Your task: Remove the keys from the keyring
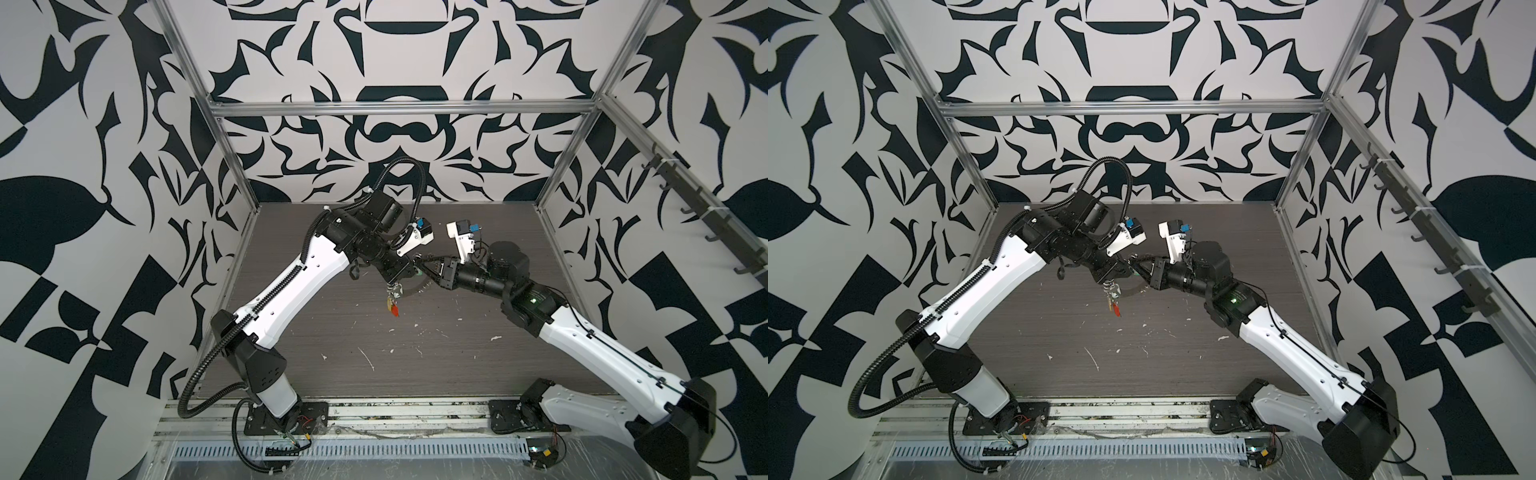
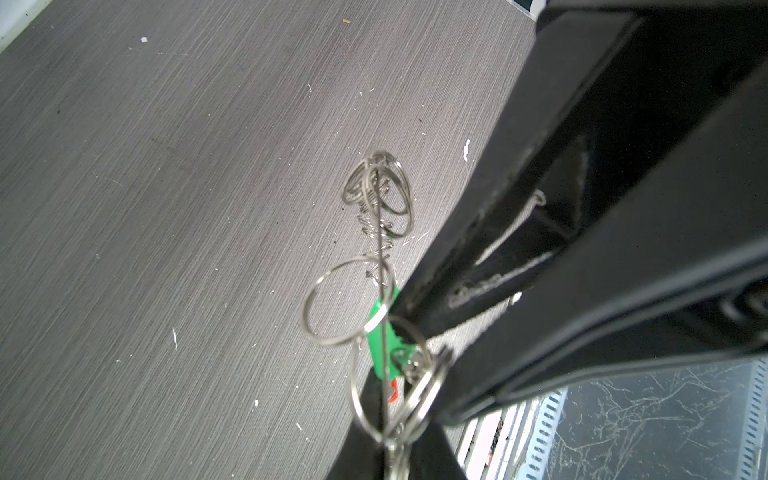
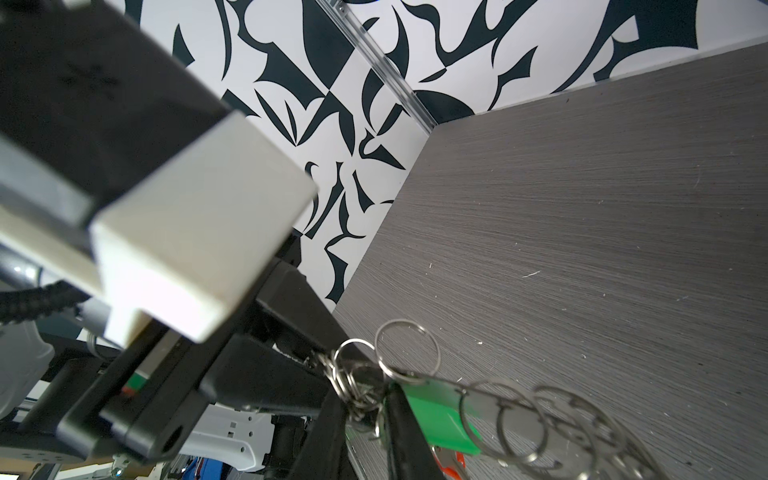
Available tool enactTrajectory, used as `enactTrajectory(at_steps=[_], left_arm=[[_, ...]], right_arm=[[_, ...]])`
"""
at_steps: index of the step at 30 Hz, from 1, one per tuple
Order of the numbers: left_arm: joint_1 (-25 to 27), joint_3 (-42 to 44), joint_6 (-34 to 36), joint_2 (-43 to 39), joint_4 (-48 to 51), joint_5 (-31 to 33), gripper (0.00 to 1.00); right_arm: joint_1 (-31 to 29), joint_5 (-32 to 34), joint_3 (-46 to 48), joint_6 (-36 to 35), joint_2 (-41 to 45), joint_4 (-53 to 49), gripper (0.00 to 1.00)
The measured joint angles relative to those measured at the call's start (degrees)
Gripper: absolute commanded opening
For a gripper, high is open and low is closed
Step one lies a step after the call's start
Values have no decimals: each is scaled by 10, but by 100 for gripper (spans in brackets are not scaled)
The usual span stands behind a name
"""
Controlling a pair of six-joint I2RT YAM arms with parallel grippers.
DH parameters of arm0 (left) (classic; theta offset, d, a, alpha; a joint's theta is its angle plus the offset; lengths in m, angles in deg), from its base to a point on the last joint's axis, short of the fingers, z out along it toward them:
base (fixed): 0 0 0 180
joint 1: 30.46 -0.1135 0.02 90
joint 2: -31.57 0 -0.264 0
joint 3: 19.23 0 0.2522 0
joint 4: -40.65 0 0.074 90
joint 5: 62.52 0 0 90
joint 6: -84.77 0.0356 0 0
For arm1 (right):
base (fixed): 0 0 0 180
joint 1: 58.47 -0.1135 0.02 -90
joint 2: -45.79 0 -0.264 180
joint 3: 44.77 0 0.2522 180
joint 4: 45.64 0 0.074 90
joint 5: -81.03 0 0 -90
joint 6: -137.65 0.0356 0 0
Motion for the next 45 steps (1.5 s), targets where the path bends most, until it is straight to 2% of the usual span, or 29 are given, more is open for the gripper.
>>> enactTrajectory(at_steps=[13,32,39,45], left_arm=[[0,2,4,0,0,2,0],[0,4,5,0,0,2,0],[0,4,5,1,0,0,0],[0,4,5,5,3,-3,0]], right_arm=[[0,5,0,0,3,0,26],[0,5,-2,0,6,0,19],[0,5,-2,-2,6,0,12],[0,7,-2,-9,6,-2,0]])
